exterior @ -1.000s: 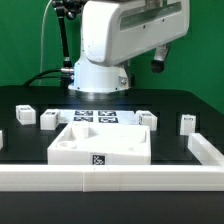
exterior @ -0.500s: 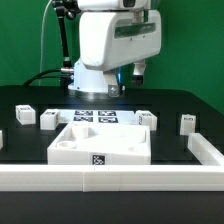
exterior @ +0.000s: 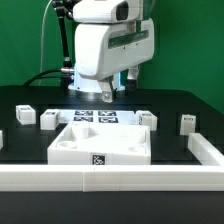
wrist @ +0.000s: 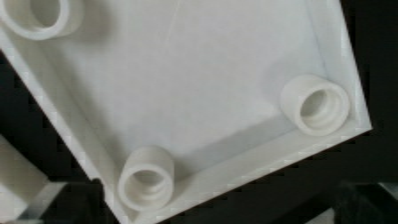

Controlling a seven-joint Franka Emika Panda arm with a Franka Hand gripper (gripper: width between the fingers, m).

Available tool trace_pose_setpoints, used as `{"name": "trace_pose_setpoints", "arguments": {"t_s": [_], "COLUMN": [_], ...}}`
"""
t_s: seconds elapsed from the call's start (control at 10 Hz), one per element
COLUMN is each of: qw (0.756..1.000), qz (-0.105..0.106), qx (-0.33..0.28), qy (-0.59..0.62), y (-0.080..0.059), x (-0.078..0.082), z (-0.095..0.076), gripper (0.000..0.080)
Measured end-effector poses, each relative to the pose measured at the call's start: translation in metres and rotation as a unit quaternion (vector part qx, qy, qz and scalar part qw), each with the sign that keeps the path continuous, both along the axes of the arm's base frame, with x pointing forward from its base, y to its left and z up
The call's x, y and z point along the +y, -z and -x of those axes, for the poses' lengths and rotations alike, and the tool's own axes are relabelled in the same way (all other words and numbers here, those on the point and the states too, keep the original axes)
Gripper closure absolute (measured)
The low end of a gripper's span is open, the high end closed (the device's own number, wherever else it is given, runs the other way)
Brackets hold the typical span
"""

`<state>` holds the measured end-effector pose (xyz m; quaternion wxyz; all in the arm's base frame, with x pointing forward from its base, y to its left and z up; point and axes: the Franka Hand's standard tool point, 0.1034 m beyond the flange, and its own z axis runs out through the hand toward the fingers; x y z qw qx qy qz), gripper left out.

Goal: Assemble one leg

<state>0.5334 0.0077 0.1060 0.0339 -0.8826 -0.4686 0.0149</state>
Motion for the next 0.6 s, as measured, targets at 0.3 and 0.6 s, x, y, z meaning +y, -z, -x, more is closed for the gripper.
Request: {"name": "trace_pose_setpoints", "arguments": {"t_s": [0.3, 0.6], "qw": [0.993, 0.99], "qz": [0.019, 0.026], "qx": [0.005, 0.009], "qy": [-0.115, -0.136], "y": [0.016, 0.024], "x": [0.01, 0.014], "z": [0.012, 0.023], "gripper": [0.015, 0.015]}}
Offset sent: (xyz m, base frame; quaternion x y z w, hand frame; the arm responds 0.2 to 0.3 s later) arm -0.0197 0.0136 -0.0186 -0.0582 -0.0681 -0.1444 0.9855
